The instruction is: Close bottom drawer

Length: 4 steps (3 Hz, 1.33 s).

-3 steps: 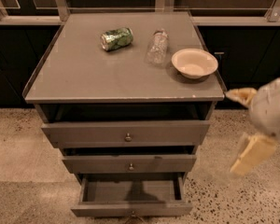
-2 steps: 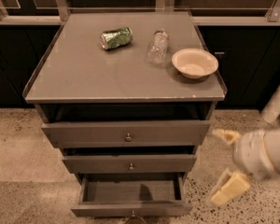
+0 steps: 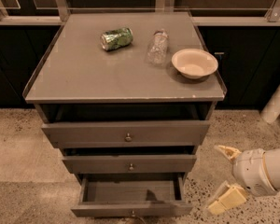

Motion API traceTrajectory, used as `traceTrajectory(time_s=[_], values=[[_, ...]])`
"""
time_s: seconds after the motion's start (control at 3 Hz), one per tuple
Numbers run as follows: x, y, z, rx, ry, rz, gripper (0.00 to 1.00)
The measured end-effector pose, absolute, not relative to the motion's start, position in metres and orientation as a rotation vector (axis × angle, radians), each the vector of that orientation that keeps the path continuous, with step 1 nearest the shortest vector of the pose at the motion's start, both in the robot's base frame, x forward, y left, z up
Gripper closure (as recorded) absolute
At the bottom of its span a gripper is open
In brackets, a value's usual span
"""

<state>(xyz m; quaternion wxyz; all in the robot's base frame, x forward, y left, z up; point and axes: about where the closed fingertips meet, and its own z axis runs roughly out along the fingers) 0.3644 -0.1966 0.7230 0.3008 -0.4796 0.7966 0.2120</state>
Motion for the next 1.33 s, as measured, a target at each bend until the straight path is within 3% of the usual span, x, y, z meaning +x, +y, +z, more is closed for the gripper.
traceTrajectory(time_s=[1.0,1.33], values=[[0.375,-0.287,0.562,-0.830,2.405,0.720,0.00],[0.371,-0.285,0.550,-0.820,2.413,0.750,0.18]])
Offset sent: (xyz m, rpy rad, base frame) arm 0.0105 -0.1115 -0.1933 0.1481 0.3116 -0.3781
